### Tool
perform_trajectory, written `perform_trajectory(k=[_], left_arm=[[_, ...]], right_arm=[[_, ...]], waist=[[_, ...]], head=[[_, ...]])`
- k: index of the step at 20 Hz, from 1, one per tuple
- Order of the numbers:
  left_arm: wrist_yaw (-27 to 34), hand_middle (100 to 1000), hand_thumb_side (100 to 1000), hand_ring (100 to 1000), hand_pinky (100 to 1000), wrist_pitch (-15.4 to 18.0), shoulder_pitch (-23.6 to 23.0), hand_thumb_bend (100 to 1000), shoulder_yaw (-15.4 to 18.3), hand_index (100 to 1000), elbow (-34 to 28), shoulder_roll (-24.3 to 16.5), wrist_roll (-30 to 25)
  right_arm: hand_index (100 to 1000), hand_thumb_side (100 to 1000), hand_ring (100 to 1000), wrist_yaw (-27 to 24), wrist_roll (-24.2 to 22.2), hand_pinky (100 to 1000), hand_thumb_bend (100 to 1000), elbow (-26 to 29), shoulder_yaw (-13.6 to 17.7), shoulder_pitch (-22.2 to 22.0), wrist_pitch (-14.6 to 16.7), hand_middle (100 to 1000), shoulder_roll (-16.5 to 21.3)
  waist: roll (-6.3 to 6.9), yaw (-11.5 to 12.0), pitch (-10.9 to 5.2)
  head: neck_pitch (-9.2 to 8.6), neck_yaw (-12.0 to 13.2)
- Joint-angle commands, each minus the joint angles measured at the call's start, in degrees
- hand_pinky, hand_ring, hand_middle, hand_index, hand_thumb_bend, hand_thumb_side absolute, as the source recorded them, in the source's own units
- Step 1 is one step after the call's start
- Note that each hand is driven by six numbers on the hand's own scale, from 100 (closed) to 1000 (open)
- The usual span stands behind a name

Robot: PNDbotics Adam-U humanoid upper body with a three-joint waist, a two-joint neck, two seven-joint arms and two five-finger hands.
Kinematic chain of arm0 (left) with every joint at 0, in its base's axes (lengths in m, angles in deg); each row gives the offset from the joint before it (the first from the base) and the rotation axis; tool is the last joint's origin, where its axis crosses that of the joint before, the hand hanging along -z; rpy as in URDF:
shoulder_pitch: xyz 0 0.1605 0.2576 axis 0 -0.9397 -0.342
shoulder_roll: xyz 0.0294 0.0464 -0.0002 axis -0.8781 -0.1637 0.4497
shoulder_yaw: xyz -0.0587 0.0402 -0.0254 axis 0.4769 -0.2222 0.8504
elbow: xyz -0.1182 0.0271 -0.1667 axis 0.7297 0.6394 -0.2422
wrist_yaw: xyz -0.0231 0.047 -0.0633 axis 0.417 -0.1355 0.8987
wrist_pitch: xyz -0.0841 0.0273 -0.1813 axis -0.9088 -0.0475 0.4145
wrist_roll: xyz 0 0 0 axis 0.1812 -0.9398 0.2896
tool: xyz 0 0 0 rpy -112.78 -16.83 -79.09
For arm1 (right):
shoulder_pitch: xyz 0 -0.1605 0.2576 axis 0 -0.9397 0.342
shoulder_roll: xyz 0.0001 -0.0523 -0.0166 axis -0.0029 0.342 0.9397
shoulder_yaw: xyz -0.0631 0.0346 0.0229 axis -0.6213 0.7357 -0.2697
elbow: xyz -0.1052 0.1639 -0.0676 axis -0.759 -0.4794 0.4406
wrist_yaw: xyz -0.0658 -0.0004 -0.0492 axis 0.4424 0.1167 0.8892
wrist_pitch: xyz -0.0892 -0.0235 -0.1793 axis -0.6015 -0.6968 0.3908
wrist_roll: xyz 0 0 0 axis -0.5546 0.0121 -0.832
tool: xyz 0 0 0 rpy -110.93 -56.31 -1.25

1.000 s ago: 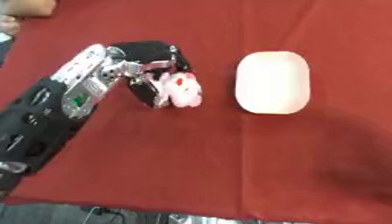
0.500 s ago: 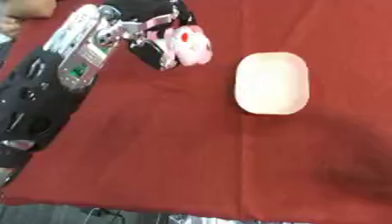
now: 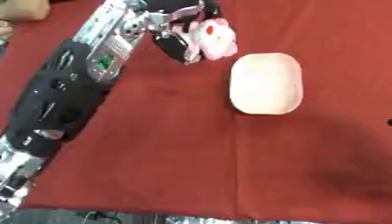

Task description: Pick up objects on the table and place them in the box.

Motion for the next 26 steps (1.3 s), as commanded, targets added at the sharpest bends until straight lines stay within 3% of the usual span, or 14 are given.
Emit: perform_trajectory(k=[1,6,19,24,25,26], left_arm=[[-0.6,448,162,420,232,1.0,2.1,100,-1.0,581,1.6,1.8,-0.5],[-3.2,472,157,460,287,2.5,3.7,100,-2.4,590,4.4,4.9,0.0],[-7.0,493,162,475,305,4.3,6.1,100,-3.8,619,10.3,10.7,0.5],[-7.2,531,310,504,329,4.7,6.0,100,-3.9,670,11.3,11.4,1.3],[-7.2,526,247,499,325,4.8,6.1,100,-4.0,661,11.4,11.5,1.4],[-7.2,543,356,513,335,5.0,6.1,100,-4.0,688,11.4,11.5,1.6]], right_arm=[[937,738,778,-0.6,-0.3,585,100,1.1,0.0,0.5,0.2,842,0.5],[936,739,778,-1.2,-0.7,585,100,1.1,-0.2,0.9,0.3,841,0.7],[934,739,777,-1.9,-1.6,584,100,1.1,-0.4,1.1,0.2,837,0.9],[934,739,777,-2.0,-1.7,584,100,1.1,-0.5,1.1,0.2,836,1.0],[934,739,777,-2.0,-1.7,584,100,1.1,-0.5,1.1,0.2,837,1.0],[934,739,777,-2.0,-1.8,584,100,1.1,-0.5,1.1,0.2,836,1.0]], waist=[[-0.51,-0.2,-1.43],[-0.35,-0.9,-1.5],[-0.19,-1.4,-1.64],[-0.18,-1.4,-1.72],[-0.18,-1.4,-1.76],[-0.18,-1.4,-1.79]], head=[[-0.08,-0.1],[0.09,-0.4],[0.39,-0.8],[0.17,-1.3],[0.1,-1.4],[0.01,-1.4]])
